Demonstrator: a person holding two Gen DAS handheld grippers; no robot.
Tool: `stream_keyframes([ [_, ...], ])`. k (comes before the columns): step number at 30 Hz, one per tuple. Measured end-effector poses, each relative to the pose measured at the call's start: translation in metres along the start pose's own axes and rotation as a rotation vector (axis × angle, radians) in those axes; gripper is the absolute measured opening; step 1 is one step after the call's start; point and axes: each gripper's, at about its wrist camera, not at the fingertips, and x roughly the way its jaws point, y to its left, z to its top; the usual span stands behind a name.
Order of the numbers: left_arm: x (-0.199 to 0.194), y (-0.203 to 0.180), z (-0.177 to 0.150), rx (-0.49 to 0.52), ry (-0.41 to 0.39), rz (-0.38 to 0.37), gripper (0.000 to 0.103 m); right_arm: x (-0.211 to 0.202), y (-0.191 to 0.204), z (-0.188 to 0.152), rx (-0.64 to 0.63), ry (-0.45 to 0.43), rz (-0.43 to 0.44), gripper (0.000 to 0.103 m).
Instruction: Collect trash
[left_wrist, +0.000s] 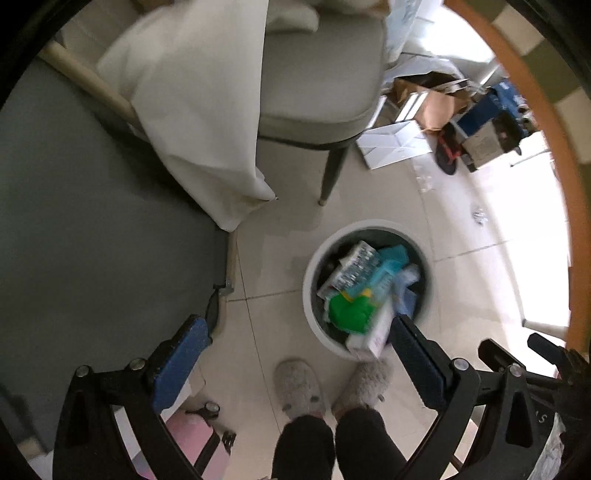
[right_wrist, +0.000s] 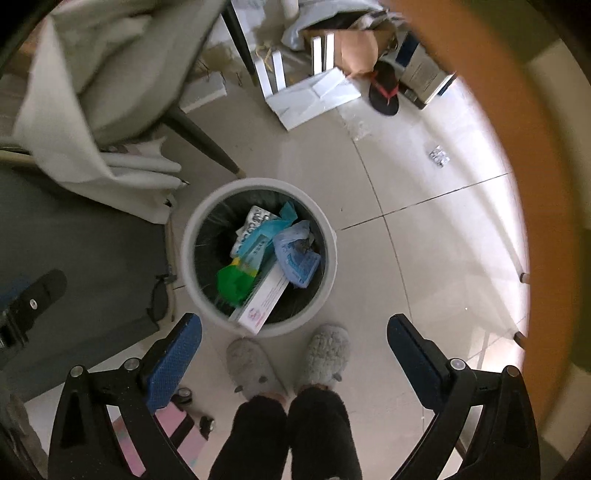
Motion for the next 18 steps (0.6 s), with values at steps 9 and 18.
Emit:
stream_keyframes([
  [9,-0.159,-0.010,-0.037,0.050,-0.015,-0.047,0.102,-0.176,-0.004,-0.048,-0.019,-0.050,0.090,0.102],
  [18,-0.305,-0.026,-0.064,0.106,-0.042,-0.204,0.102,-0.349,-0.019,-0.086,-0.047,-0.099,0.217,0.102],
])
